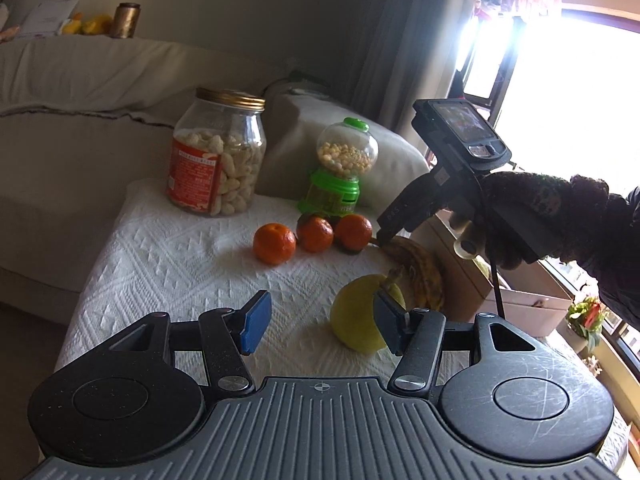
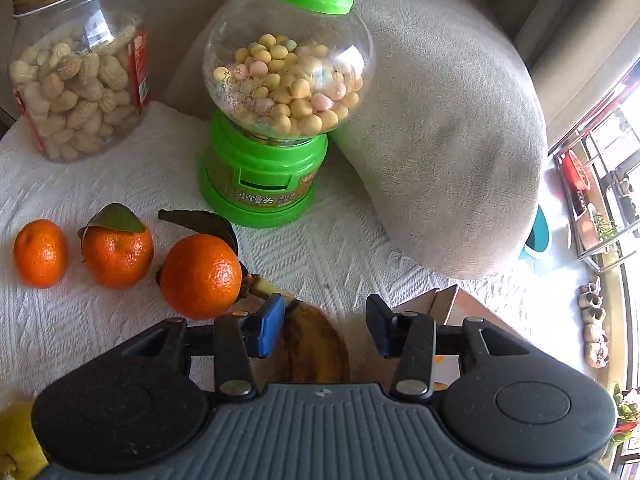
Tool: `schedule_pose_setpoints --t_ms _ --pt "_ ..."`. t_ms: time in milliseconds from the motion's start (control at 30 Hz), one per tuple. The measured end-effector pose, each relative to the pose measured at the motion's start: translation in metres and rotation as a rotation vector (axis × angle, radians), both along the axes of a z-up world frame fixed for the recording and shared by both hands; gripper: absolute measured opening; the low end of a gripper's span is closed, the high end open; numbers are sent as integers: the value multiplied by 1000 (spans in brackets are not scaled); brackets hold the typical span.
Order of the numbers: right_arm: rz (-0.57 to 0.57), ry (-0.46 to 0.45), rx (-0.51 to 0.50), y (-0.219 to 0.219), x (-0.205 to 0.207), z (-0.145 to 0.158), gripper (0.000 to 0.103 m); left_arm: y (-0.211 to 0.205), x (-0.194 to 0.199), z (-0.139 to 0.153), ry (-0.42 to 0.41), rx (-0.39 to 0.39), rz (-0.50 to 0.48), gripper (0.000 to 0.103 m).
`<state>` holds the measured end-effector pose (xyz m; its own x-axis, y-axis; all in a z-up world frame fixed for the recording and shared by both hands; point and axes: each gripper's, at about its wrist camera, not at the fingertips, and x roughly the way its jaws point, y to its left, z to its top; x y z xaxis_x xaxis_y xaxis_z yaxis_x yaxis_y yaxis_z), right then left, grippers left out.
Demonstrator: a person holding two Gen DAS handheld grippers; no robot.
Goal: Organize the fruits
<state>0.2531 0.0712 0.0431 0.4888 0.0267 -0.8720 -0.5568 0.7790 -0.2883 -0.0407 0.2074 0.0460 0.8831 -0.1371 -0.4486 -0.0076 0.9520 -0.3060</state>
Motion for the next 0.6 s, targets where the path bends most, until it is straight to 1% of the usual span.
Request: schedule_pose_setpoints --t_ms 67,133,233,333,433,600 --pt "17 8 5 0 -2 -1 37 -1 3 -4 14 -9 2 61" --pt "31 27 13 2 -5 -3 33 -3 4 -6 24 -13 -3 61" --pt "68 -13 -22 5 -19 -5 32 -4 3 -7 27 -15 -9 61" --pt "97 41 24 1 -35 -2 32 -3 3 -8 30 -19 -1 61" --pt "156 85 54 -1 -57 4 32 -1 5 -10 37 -33 10 61" --pt "229 120 83 -8 -103 16 32 -2 4 -11 43 -34 2 61"
